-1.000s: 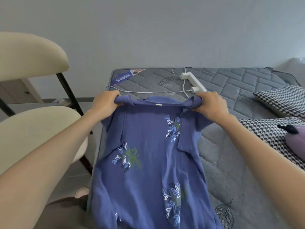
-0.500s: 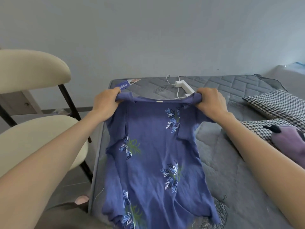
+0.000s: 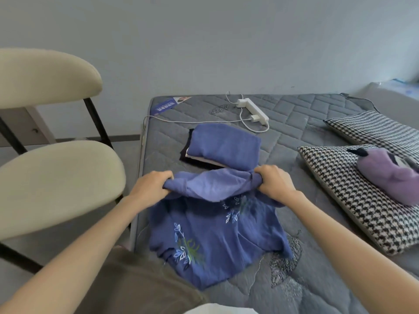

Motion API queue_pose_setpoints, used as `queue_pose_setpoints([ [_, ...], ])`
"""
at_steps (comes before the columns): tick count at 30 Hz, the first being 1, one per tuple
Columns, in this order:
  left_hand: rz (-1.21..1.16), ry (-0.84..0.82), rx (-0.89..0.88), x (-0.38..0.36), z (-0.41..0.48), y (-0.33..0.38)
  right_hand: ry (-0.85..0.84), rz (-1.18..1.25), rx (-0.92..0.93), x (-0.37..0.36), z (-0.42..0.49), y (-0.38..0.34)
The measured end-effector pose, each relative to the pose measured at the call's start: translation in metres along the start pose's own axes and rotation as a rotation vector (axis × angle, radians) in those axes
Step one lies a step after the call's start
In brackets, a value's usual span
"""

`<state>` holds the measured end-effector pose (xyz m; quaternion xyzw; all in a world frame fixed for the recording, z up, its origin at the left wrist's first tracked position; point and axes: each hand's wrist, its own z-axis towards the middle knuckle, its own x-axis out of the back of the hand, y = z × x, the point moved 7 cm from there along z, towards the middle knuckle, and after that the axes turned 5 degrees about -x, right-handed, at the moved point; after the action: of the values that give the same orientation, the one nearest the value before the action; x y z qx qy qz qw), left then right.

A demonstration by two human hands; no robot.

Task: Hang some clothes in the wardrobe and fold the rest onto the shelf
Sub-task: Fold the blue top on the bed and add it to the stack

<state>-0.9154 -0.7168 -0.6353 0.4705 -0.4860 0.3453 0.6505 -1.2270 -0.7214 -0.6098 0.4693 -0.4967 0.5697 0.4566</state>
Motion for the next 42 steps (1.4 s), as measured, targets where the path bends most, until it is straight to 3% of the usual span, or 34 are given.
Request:
queue_pose_setpoints([
  [4,0.009,-0.153,0.0,-0.038,-0.029,0.006,-0.186,-0.093,-0.025,-0.043,-0.03,0.0],
  [9,-0.043,-0.399,-0.081,-0.072,-0.054,0.011,-0.618,-0.186,0.02,-0.095,-0.062,0.005],
  [11,-0.137,-0.491,-0.071,-0.077,-0.059,0.008,-0.797,-0.142,0.036,-0.105,-0.069,0.003],
  [13,-0.263,-0.446,-0.007,-0.073,-0.056,0.003,-0.911,0.039,-0.017,-0.105,-0.068,0.0],
  [15,-0.368,-0.316,0.079,-0.066,-0.047,-0.006,-0.83,0.254,-0.111,-0.095,-0.057,-0.001],
  [17,-0.429,-0.189,0.171,-0.065,-0.036,-0.017,-0.635,0.385,-0.171,-0.084,-0.041,0.003],
  [20,-0.448,0.034,0.286,-0.064,-0.019,-0.036,-0.313,0.38,-0.271,-0.082,-0.017,0.021],
  [23,-0.633,0.173,0.534,-0.071,-0.014,-0.057,-0.088,0.487,-0.462,-0.09,-0.001,0.045],
  [25,-0.741,0.194,0.677,-0.082,-0.01,-0.072,-0.072,0.613,-0.627,-0.104,0.006,0.059],
  [30,-0.809,0.162,0.794,-0.102,0.006,-0.078,-0.176,0.758,-0.867,-0.128,0.017,0.065],
  [35,-0.742,0.089,0.89,-0.122,0.022,-0.093,-0.173,0.918,-0.929,-0.144,0.033,0.065],
  [37,-0.747,0.106,0.863,-0.12,0.032,-0.089,-0.097,0.928,-0.924,-0.142,0.036,0.069],
  [42,-0.868,0.397,0.964,-0.108,0.04,-0.101,0.169,0.951,-0.996,-0.123,0.032,0.094],
])
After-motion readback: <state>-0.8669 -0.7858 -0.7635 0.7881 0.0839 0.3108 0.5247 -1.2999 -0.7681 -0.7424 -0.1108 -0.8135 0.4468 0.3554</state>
